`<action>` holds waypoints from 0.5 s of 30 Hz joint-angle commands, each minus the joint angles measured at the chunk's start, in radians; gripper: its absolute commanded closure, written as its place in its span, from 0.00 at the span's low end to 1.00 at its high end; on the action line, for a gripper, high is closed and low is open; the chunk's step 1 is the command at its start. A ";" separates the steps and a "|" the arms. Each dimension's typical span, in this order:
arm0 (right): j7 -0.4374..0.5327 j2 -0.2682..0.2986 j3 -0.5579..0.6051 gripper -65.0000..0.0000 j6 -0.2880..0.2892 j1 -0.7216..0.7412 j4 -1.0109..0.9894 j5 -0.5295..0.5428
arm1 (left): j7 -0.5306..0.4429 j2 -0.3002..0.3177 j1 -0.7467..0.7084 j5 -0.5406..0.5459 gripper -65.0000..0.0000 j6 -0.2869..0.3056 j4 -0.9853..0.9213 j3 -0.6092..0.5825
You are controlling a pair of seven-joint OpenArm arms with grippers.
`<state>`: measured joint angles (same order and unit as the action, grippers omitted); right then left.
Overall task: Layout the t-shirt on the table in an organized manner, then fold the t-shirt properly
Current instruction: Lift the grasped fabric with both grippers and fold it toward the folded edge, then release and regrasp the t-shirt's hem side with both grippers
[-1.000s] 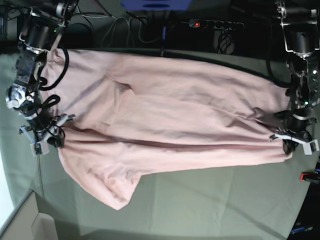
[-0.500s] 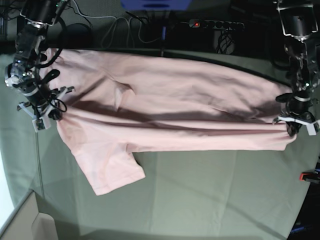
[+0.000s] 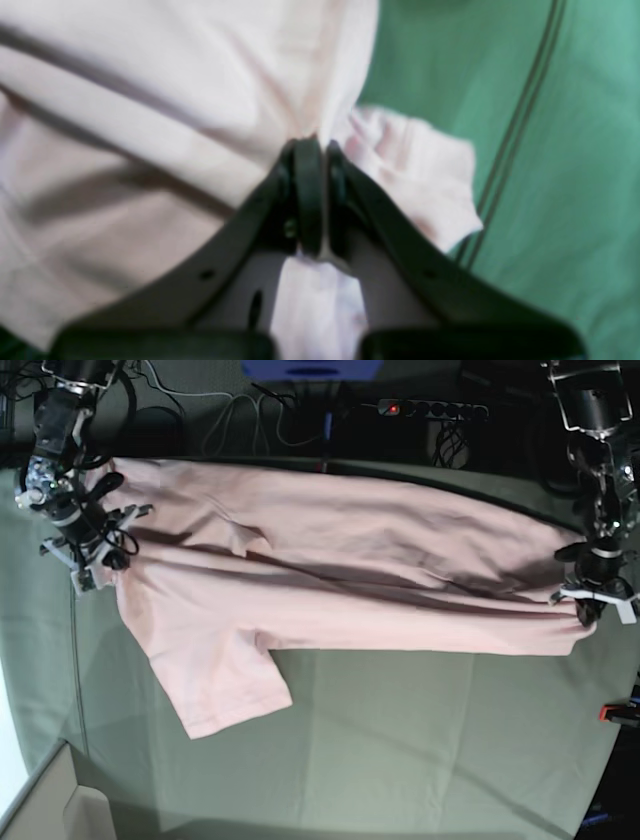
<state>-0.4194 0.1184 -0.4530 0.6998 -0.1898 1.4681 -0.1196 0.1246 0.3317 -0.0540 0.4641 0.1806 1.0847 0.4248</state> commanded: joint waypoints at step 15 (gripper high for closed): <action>0.020 0.004 -0.048 0.51 -0.002 -0.050 0.193 0.014 | 0.194 0.022 -0.085 0.006 0.63 -0.003 0.154 0.065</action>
<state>-0.4282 0.1146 -0.5014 0.6991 -0.2504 1.6440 -0.1291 0.3473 0.3294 -0.1516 0.4671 0.1829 1.2209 0.4767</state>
